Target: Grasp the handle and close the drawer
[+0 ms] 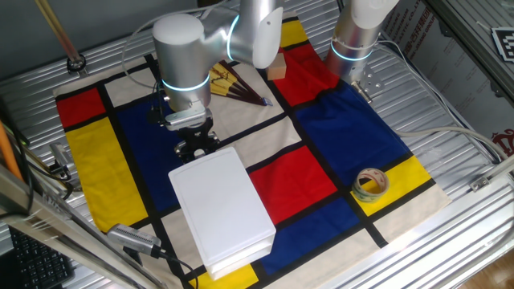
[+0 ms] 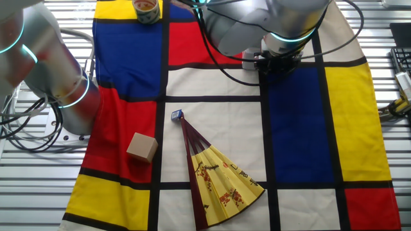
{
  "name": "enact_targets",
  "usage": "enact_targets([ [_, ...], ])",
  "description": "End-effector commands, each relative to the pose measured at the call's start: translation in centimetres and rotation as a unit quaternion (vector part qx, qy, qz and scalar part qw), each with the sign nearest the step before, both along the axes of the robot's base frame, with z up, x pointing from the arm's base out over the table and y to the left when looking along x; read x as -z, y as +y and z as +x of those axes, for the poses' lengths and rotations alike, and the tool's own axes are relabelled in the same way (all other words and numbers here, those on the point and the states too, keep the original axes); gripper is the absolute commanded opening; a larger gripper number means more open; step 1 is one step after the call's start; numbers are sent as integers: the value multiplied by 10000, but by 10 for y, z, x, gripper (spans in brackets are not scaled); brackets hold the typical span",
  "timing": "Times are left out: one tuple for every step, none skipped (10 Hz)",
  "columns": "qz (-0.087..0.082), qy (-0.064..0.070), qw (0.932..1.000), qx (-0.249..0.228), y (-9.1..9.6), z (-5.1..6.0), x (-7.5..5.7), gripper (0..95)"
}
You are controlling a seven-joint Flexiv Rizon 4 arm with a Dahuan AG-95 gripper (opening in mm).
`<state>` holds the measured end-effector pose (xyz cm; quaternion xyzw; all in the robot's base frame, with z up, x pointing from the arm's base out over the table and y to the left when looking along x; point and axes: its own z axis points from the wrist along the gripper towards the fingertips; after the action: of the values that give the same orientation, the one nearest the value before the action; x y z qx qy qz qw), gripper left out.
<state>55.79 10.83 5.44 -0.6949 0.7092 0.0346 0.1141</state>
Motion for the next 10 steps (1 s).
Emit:
enact_targets([
  [79, 40, 10000, -15, 0, -1, -3, 0],
  [115, 39, 9999, -1, 1, -1, -3, 0],
  [132, 37, 9999, 22, 2, -1, -3, 0],
  [133, 35, 9999, 42, 3, -1, -2, 0],
  [147, 33, 9999, 48, 4, -1, -2, 0],
  [174, 26, 9998, 51, 4, -1, -3, 0],
  [197, 20, 9998, 39, 4, -1, -3, 0],
  [224, 7, 9997, 37, 4, -1, -3, 0],
  [256, 0, 9997, 37, 5, -1, -3, 0],
  [292, -5, 9996, 42, 5, -1, -3, 0],
])
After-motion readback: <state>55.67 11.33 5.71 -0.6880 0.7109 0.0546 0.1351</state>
